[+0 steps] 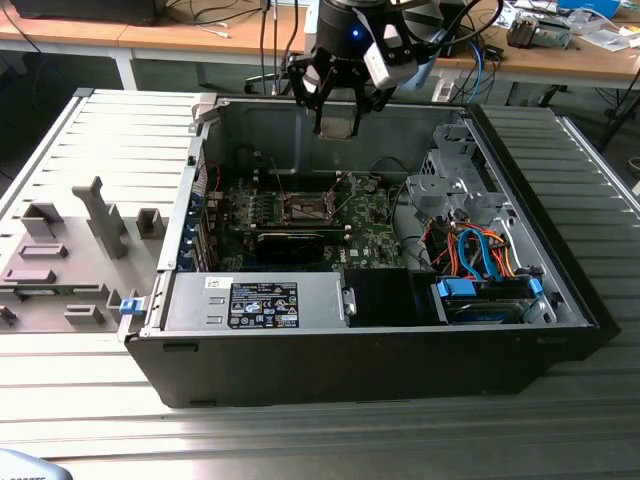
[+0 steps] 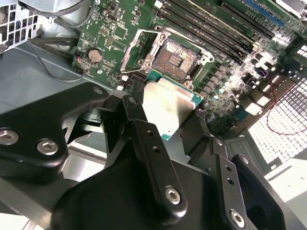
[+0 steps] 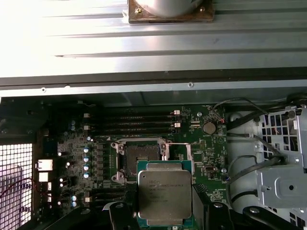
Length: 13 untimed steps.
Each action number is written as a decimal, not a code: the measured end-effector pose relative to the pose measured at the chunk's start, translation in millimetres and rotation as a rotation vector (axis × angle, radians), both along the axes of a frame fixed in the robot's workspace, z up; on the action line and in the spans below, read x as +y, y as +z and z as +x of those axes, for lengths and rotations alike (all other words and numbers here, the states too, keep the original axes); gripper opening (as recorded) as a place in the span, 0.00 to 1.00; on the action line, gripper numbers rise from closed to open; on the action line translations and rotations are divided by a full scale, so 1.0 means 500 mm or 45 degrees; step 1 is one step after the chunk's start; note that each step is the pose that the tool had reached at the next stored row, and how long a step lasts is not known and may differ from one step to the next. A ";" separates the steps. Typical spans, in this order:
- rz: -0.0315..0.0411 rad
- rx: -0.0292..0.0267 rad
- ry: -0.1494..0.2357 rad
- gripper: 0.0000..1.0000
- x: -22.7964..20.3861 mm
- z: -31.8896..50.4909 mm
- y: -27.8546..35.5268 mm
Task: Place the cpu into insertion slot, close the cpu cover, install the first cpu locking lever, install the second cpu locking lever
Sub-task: 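Place the cpu into insertion slot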
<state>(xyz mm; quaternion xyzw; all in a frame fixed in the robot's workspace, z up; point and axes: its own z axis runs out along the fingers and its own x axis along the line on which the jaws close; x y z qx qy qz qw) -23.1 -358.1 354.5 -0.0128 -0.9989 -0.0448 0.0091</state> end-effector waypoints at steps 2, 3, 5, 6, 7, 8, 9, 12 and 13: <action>0.0000 0.0000 0.000 0.54 0.0000 0.000 -0.001; 0.0000 0.0000 0.000 0.54 0.0000 0.000 -0.001; 0.0000 0.0000 0.000 0.54 0.0000 0.000 -0.002; 0.0000 0.0000 0.000 0.54 0.0000 0.000 -0.003; 0.0000 0.0000 0.000 0.54 0.0000 0.000 -0.003; -0.0001 0.0000 0.000 0.54 0.0000 0.000 -0.004; 0.0000 0.0000 0.000 0.54 0.0000 0.000 -0.004; 0.0000 0.0000 0.000 0.54 0.0000 0.000 -0.005; 0.0000 0.0000 0.000 0.54 0.0000 0.000 -0.005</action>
